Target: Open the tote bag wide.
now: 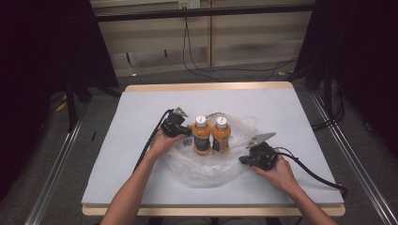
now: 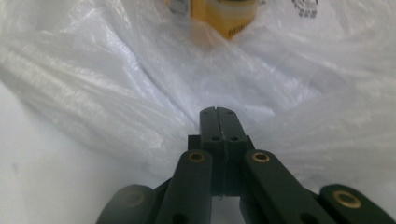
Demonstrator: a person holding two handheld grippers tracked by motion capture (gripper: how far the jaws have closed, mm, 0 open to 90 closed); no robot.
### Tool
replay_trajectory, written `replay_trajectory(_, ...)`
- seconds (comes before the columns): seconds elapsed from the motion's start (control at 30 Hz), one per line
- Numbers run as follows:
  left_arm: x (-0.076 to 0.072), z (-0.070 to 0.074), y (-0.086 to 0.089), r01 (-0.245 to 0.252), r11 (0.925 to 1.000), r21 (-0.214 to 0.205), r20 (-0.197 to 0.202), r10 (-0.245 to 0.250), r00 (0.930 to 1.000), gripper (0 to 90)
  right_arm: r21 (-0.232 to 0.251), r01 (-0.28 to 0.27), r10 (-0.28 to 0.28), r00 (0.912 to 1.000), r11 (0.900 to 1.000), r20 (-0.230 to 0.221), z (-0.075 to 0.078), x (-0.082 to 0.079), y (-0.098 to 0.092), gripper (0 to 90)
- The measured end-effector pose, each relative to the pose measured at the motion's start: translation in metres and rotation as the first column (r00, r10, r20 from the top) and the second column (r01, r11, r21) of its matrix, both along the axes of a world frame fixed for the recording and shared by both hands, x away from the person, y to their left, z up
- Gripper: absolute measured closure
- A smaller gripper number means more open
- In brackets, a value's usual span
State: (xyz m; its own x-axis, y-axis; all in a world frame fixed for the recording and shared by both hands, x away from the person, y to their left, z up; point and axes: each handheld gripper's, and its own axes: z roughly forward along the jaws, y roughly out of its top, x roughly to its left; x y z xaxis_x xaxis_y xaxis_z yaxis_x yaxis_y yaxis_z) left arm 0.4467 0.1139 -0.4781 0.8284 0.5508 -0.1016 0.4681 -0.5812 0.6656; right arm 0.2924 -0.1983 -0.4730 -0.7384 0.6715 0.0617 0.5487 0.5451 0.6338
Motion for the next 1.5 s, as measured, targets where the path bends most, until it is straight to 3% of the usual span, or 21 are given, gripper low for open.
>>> replay_trajectory(0.17,0.000,-0.002,0.001,-0.021,0.9995,-0.024,-0.005,0.020,0.9998,90.0,0.007,0.008,-0.008,1.0000,0.9999,0.002,0.000,-0.015,-0.011,90.0)
replay_trajectory(0.23,-0.002,0.000,0.000,0.000,1.0000,-0.009,-0.015,0.000,0.9999,90.0,0.003,0.010,-0.010,1.0000,0.9999,0.001,0.000,-0.018,-0.011,90.0)
replay_trajectory(0.27,-0.004,0.000,-0.002,-0.005,0.9999,-0.009,-0.010,0.005,0.9999,90.0,-0.004,0.012,-0.012,0.9999,0.9999,-0.002,0.001,-0.021,-0.011,90.0)
replay_trajectory(0.3,-0.005,0.002,-0.001,0.022,0.9997,0.005,0.004,-0.022,0.9997,90.0,-0.006,0.004,-0.004,1.0000,1.0000,0.008,0.001,-0.021,-0.011,90.0)
replay_trajectory(0.33,-0.006,0.003,-0.002,0.025,0.9994,-0.022,0.004,-0.025,0.9997,90.0,0.000,0.008,-0.008,1.0000,1.0000,0.000,0.001,-0.022,-0.011,90.0)
replay_trajectory(0.43,-0.010,0.010,-0.003,0.027,0.9985,-0.049,0.015,-0.026,0.9995,90.0,0.046,0.025,-0.025,0.9997,0.9986,0.002,0.002,-0.019,-0.013,90.0)
replay_trajectory(0.5,-0.014,0.015,-0.001,0.031,0.9955,-0.089,0.030,-0.028,0.9992,90.0,0.095,0.023,-0.025,0.9994,0.9953,0.023,0.006,-0.018,-0.015,90.0)
replay_trajectory(0.6,-0.020,0.026,0.004,0.049,0.9933,-0.104,0.052,-0.044,0.9977,90.0,0.127,0.032,-0.039,0.9978,0.9914,0.054,0.013,-0.020,-0.018,90.0)
replay_trajectory(0.7,-0.028,0.036,0.010,0.054,0.9861,-0.157,0.069,-0.044,0.9967,90.0,0.154,0.040,-0.054,0.9947,0.9873,0.088,0.018,-0.021,-0.021,90.0)
replay_trajectory(0.8,-0.038,0.046,0.016,0.072,0.9852,-0.156,0.108,-0.056,0.9926,90.0,0.195,0.044,-0.068,0.9907,0.9798,0.118,0.024,-0.023,-0.024,90.0)
replay_trajectory(0.9,-0.049,0.057,0.021,0.089,0.9753,-0.202,0.144,-0.060,0.9878,90.0,0.209,0.055,-0.090,0.9834,0.9763,0.158,0.029,-0.027,-0.027,90.0)
replay_trajectory(0.93,-0.056,0.063,0.025,0.102,0.9689,-0.225,0.157,-0.068,0.9853,90.0,0.218,0.059,-0.097,0.9815,0.9742,0.166,0.030,-0.027,-0.028,90.0)
replay_trajectory(0.97,-0.056,0.063,0.025,0.102,0.9689,-0.225,0.157,-0.068,0.9853,88.6,0.218,0.059,-0.097,0.9815,0.9742,0.166,0.030,-0.027,-0.028,90.0)
replay_trajectory(1.0,-0.059,0.065,0.027,0.105,0.9642,-0.243,0.161,-0.067,0.9847,88.6,0.236,0.060,-0.101,0.9810,0.9700,0.166,0.032,-0.029,-0.030,87.7)
replay_trajectory(1.17,-0.084,0.072,0.042,0.140,0.9517,-0.273,0.203,-0.085,0.9756,74.8,0.241,0.079,-0.125,0.9757,0.9672,0.180,0.035,-0.032,-0.031,69.6)
replay_trajectory(1.2,-0.089,0.072,0.044,0.128,0.9543,-0.270,0.207,-0.072,0.9756,70.1,0.246,0.081,-0.128,0.9750,0.9659,0.181,0.036,-0.033,-0.031,64.9)
replay_trajectory(1.3,-0.104,0.069,0.052,0.135,0.9500,-0.281,0.209,-0.077,0.9749,62.1,0.271,0.078,-0.131,0.9742,0.9595,0.184,0.040,-0.036,-0.033,54.1)
replay_trajectory(1.43,-0.121,0.069,0.060,0.127,0.9584,-0.256,0.233,-0.066,0.9703,43.3,0.297,0.083,-0.145,0.9703,0.9513,0.194,0.044,-0.041,-0.036,44.1)
replay_trajectory(1.5,-0.129,0.071,0.065,0.119,0.9548,-0.272,0.233,-0.055,0.9708,35.6,0.309,0.088,-0.155,0.9680,0.9471,0.198,0.046,-0.044,-0.037,39.2)
